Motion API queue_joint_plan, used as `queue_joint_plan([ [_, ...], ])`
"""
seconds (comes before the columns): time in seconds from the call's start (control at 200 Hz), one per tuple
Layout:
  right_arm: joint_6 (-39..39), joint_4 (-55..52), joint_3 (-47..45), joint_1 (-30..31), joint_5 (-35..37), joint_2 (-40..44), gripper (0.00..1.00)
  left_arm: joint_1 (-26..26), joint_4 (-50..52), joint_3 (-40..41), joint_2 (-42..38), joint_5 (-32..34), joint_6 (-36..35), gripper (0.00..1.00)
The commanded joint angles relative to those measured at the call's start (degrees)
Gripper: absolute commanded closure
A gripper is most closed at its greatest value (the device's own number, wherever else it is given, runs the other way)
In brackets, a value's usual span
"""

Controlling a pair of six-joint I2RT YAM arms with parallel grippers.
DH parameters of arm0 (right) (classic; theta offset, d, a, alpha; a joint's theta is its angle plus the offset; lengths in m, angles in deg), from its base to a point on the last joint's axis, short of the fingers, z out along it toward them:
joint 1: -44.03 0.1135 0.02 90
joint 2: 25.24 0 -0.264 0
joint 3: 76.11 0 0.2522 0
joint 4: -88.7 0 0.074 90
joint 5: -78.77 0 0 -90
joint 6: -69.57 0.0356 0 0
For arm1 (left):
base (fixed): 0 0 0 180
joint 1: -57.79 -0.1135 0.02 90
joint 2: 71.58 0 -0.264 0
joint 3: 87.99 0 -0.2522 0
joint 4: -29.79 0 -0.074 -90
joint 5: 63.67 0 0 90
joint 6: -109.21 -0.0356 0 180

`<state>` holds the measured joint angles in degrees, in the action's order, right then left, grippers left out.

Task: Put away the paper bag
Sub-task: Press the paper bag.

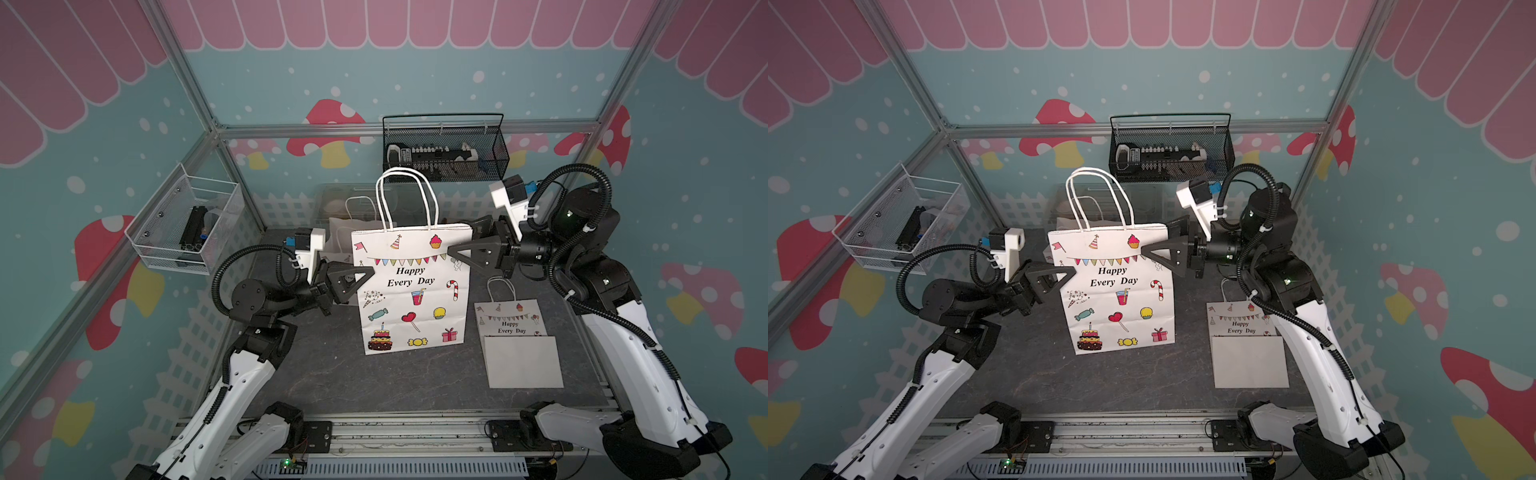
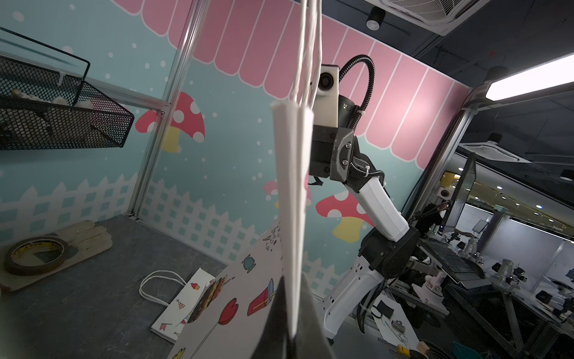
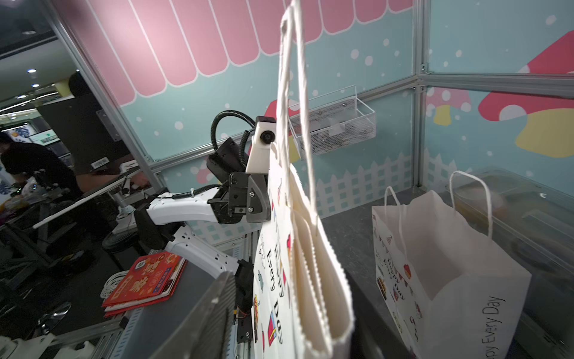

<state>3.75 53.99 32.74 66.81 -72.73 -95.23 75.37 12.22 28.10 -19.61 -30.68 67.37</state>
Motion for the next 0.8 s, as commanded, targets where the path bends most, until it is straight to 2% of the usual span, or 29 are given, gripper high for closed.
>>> queue_joint_plan([
  [0.0,-0.34,2.35,-1.32,-0.23,-2.9,0.63,0.6,-0.79,-0.09,-0.34,-0.46,0.81,-0.32,1.0],
  [0.085,-0.54,2.35,-2.54,-0.29,-2.29,1.32,0.66,-1.13,0.0,-0.14,-0.71,1.11,-0.15,1.0],
  [0.26,-1.14,1.89,-5.46,-0.35,-1.01,2.55,0.67,-1.24,-0.95,-0.04,-0.55,1.12,0.64,1.0],
  [0.51,-0.43,2.8,-10.43,-0.37,1.25,5.94,0.95,-1.41,-0.66,-0.02,-0.11,1.65,0.7,1.0],
  [0.605,0.46,3.7,-11.32,-0.37,2.13,6.97,1.0,-1.37,-0.04,-0.34,0.36,1.03,0.81,1.0],
  [0.66,0.86,3.79,-11.25,-0.37,2.99,7.28,1.0,-1.38,0.8,-0.6,0.75,-0.24,0.59,0.9],
  [0.795,1.63,4.15,-10.18,-0.49,4.84,7.86,1.0,-1.15,5.4,-1.24,0.82,-3.25,-2.16,0.56],
])
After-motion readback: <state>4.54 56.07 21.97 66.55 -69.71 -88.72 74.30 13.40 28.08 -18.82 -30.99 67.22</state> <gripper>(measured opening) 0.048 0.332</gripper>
